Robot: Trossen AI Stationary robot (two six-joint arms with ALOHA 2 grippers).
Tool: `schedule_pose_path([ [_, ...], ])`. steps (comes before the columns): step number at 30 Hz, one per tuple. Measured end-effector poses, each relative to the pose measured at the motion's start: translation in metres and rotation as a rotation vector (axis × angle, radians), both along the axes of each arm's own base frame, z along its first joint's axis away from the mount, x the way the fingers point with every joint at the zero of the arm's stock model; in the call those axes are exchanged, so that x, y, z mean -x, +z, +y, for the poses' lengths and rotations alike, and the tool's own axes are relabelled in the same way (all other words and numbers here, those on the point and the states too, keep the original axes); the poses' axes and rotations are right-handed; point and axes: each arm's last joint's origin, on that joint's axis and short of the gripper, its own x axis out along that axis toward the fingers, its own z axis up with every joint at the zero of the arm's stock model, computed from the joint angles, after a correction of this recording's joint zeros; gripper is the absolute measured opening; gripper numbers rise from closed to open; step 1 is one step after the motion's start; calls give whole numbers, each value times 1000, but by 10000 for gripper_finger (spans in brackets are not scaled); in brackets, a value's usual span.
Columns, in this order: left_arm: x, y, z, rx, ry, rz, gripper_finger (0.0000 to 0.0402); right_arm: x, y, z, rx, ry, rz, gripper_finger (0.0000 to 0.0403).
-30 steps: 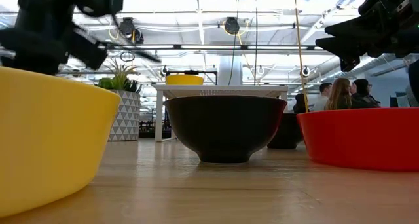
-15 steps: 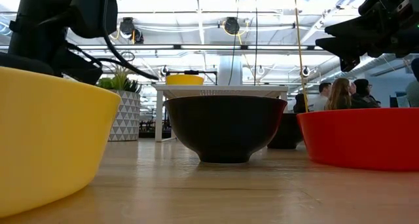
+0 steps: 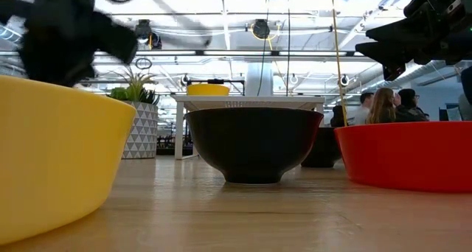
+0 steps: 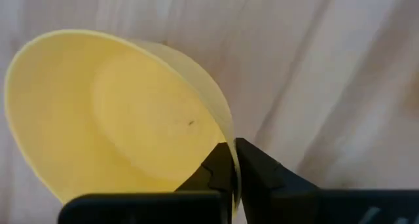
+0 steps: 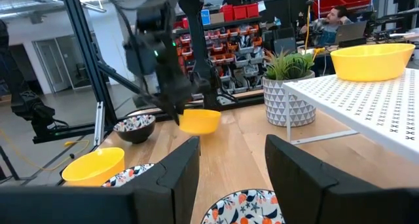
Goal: Pick & Place Mini bowls
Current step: Stack the yellow bowl on top of the yellow bowl on the shelf
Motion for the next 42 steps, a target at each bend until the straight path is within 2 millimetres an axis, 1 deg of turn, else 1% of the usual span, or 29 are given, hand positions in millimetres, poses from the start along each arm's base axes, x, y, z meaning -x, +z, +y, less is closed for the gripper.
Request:
schedule_pose_path([
  [5, -21, 38, -5, -51, -139, -175, 6, 0, 0, 0, 0, 0, 0, 160],
  [10, -35, 72, -5, -196, -266, -330, 20, 0, 0, 0, 0, 0, 0, 160],
  [13, -41, 88, 2, -298, -343, -383, 13, 0, 0, 0, 0, 0, 0, 160],
  [15, -46, 97, 11, -365, -363, -403, 6, 0, 0, 0, 0, 0, 0, 160],
  [19, -54, 114, 37, -531, -366, -417, 15, 0, 0, 0, 0, 0, 0, 160],
  [23, -59, 130, 67, -679, -379, -388, 20, 0, 0, 0, 0, 0, 1, 160],
  [25, -62, 137, 86, -736, -360, -382, 11, 0, 0, 0, 0, 0, 0, 160],
  [28, -68, 142, 121, -794, -272, -407, 7, 0, 0, 0, 0, 0, 0, 160],
  [32, -75, 144, 171, -803, -165, -482, 17, 0, 0, 0, 0, 0, 0, 160],
  [34, -76, 142, 190, -768, -140, -509, 13, 0, 0, 0, 0, 0, 0, 160],
  [36, -77, 142, 205, -732, -114, -575, 6, 0, 0, 0, 0, 0, 1, 160],
  [38, -73, 141, 217, -683, -102, -586, 8, 0, 0, 0, 0, 0, -1, 160],
  [42, -72, 135, 232, -663, -78, -579, 18, 0, 0, 0, 0, 0, 0, 160],
])
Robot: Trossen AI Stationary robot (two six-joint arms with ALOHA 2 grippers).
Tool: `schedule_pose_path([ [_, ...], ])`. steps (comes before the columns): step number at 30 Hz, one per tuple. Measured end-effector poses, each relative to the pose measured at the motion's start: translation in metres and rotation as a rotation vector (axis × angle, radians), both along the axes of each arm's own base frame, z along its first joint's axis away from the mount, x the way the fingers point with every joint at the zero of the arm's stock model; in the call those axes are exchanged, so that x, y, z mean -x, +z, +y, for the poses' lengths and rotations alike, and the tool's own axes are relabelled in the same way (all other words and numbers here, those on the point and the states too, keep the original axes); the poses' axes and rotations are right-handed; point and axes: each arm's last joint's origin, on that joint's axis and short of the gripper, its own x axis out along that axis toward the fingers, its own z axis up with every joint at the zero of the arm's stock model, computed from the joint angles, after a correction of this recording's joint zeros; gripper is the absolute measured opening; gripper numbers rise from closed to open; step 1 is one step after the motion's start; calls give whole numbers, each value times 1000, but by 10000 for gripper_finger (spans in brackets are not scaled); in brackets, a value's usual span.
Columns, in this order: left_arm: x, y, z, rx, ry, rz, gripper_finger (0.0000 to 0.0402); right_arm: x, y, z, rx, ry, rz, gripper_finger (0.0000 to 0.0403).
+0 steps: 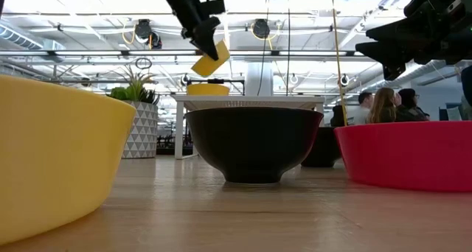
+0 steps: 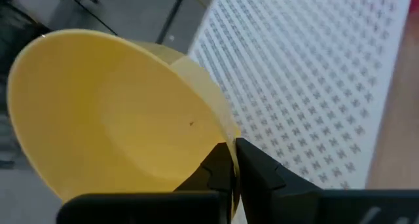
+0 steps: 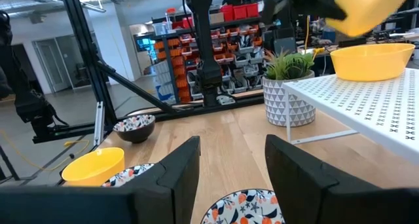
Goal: Pick & Place Mini bowls
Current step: Stack the yellow bowl on top of the yellow bowl on the shelf
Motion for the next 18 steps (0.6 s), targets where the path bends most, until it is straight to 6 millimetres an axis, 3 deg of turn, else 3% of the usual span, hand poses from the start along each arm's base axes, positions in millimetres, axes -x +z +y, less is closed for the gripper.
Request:
schedule_pose_path([
  [18, -5, -22, 21, 60, 27, 52, 11, 0, 0, 0, 0, 0, 0, 160],
])
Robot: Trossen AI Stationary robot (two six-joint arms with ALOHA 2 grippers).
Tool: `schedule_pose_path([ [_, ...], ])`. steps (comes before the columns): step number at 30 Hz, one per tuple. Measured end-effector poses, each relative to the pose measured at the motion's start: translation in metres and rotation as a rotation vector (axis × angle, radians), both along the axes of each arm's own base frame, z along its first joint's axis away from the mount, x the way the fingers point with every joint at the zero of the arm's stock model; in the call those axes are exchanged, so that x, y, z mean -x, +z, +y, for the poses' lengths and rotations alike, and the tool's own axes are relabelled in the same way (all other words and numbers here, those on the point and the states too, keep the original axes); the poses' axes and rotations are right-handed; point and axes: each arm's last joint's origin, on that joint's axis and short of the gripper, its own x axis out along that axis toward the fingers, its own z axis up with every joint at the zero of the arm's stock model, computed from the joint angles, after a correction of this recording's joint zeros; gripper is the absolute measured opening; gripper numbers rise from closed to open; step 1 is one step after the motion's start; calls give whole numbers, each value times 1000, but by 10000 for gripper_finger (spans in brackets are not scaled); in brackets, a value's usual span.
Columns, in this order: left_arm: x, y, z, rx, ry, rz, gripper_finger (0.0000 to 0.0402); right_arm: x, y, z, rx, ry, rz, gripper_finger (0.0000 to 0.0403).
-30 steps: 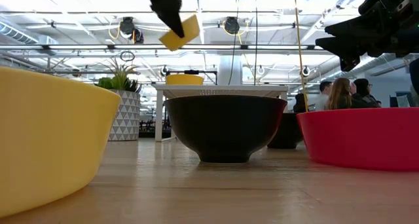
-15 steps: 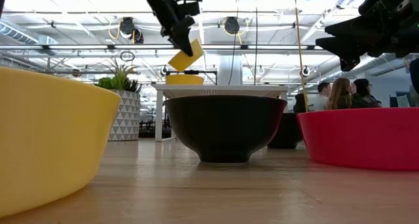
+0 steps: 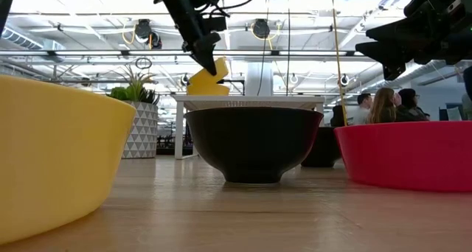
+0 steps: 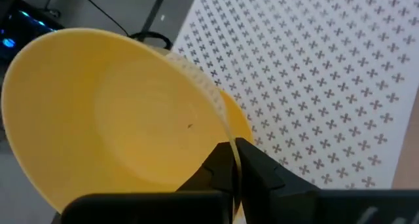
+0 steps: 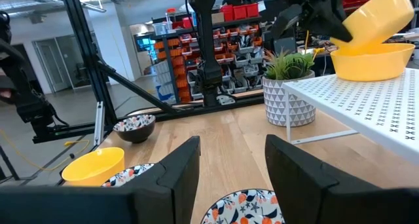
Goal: Pick & Place Mini bowls
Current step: Stack the yellow bowl on top of the yellow bowl on the shelf
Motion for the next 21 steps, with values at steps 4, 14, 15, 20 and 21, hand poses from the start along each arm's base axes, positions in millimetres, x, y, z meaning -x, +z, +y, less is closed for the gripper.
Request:
schedule_pose_path([
  [4, -1, -4, 0, 18, 0, 19, 23, 0, 0, 0, 0, 0, 0, 160],
  [14, 0, -3, 1, 23, 12, 6, 26, 0, 0, 0, 0, 0, 0, 160],
  [15, 0, -3, 1, 23, 12, 6, 29, 0, 0, 0, 0, 0, 0, 160],
  [20, 0, -3, 1, 28, 22, -4, 24, 0, 0, 0, 0, 0, 0, 160],
  [21, 0, -3, 1, 32, 28, -7, 21, 0, 0, 0, 0, 0, 0, 160],
])
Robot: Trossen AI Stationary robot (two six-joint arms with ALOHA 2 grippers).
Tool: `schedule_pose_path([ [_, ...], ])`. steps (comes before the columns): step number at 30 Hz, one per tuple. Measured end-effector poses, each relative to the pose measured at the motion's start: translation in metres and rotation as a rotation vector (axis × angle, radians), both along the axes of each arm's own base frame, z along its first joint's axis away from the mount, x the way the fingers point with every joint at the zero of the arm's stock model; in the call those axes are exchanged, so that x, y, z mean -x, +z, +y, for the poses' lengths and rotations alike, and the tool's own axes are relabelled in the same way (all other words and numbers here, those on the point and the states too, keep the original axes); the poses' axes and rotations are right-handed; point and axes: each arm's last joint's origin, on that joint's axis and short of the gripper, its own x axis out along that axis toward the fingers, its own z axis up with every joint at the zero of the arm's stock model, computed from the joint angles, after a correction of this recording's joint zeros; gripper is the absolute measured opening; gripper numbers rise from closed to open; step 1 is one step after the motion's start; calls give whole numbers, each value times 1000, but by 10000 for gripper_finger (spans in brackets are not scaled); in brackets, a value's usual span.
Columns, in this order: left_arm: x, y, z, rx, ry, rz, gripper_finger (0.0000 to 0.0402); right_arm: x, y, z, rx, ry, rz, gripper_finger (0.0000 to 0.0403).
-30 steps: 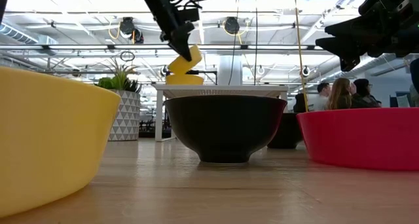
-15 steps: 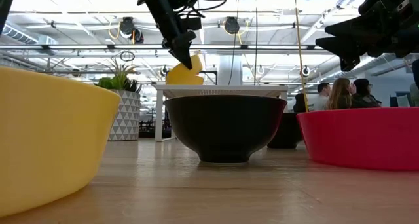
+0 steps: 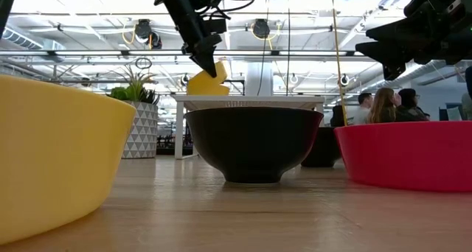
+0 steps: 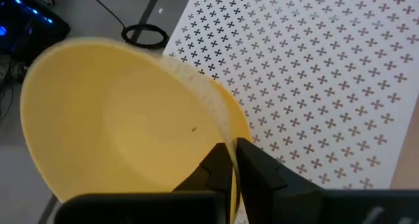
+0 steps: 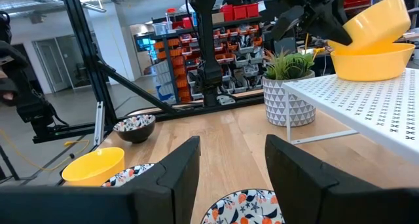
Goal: Pick & Place Mini bowls
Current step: Stack the yellow bowl on top of the yellow bowl on the shelf
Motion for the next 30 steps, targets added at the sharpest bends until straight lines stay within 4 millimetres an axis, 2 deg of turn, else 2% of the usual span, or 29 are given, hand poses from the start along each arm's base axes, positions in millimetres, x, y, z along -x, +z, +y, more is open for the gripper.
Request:
schedule_pose_path([
  [5, 0, 0, 0, 2, 4, -3, 13, 0, 0, 0, 0, 0, 1, 160],
  [13, 0, 0, 0, -1, 13, -4, 29, 0, 0, 0, 0, 0, 0, 160],
  [30, 0, 0, 0, 15, 44, -22, 31, 0, 0, 0, 0, 0, 0, 160],
])
